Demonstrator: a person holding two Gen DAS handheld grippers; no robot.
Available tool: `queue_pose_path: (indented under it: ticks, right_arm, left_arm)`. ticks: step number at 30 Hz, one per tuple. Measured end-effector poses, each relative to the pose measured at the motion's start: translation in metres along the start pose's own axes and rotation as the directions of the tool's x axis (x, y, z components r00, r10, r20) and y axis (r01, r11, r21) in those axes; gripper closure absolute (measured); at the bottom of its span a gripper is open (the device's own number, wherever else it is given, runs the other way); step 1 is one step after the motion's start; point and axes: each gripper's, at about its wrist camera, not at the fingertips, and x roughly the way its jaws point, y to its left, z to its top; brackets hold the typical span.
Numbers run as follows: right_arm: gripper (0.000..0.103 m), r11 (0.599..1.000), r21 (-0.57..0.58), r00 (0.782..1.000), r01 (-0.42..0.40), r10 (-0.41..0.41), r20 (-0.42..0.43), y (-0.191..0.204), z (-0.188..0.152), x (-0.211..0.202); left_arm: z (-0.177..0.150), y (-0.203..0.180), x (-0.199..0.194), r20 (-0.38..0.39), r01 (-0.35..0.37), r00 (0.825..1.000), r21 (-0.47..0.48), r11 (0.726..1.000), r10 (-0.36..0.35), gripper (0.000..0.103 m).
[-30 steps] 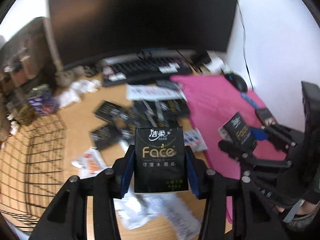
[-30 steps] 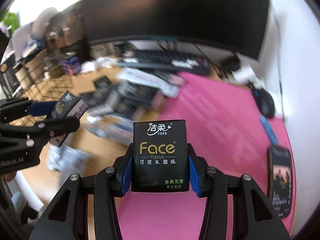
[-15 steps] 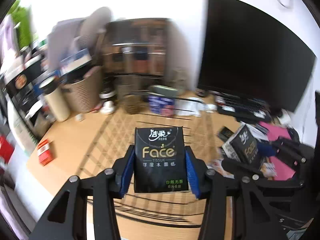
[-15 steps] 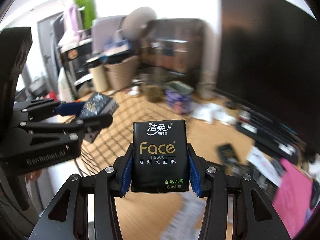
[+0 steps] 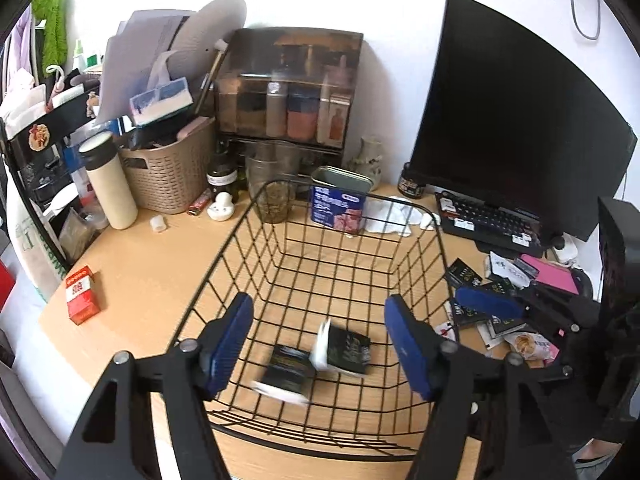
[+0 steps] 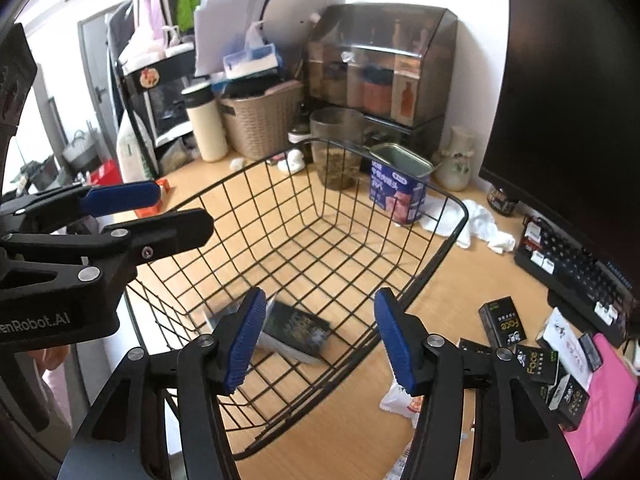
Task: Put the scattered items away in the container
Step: 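Carry the tissue pack to the wire basket and release it with the right gripper, then move both grippers back over the white snack wrappers on the desk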
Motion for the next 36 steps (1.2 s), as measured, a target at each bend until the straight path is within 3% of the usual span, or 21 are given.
queue_pose_path:
  ticks: [6,10,18,24,29,36]
  right_arm:
    - [0.047,0.999,0.022,0.999,0.033,-0.033,0.019,-0.024,-0.019,-0.026]
    - [0.047,0.994,0.068,0.996,0.081,-0.083,0.027,-0.056,-0.041,-0.052]
    - [0.047,0.961,0.19,0.979,0.202,-0.202,-0.021,-0.126,-0.102,-0.088]
    - [0.047,0.928,0.286,0.971,0.239,-0.228,-0.071,-0.167,-0.155,-0.098]
    - [0.046,0.904,0.346,0.967,0.252,-0.218,-0.136,-0.187,-0.194,-0.09]
    - [0.046,0.921,0.343,0.981,0.185,-0.149,-0.127,-0.172,-0.203,-0.087]
  left_arm:
    - [-0.005,-0.027,-0.005,-0.001,0.063,0.998,0.028,0.998,-0.063,0.031]
    - [-0.014,-0.064,-0.004,-0.028,0.129,0.991,0.097,0.987,-0.127,0.031]
    - [-0.043,-0.152,0.008,-0.129,0.267,0.961,0.221,0.938,-0.243,0.031]
    - [-0.069,-0.191,0.036,-0.243,0.322,0.932,0.223,0.92,-0.268,0.031]
    - [-0.097,-0.205,0.073,-0.36,0.305,0.909,0.227,0.925,-0.211,0.031]
    - [-0.107,-0.207,0.081,-0.379,0.292,0.905,0.227,0.929,-0.192,0.031]
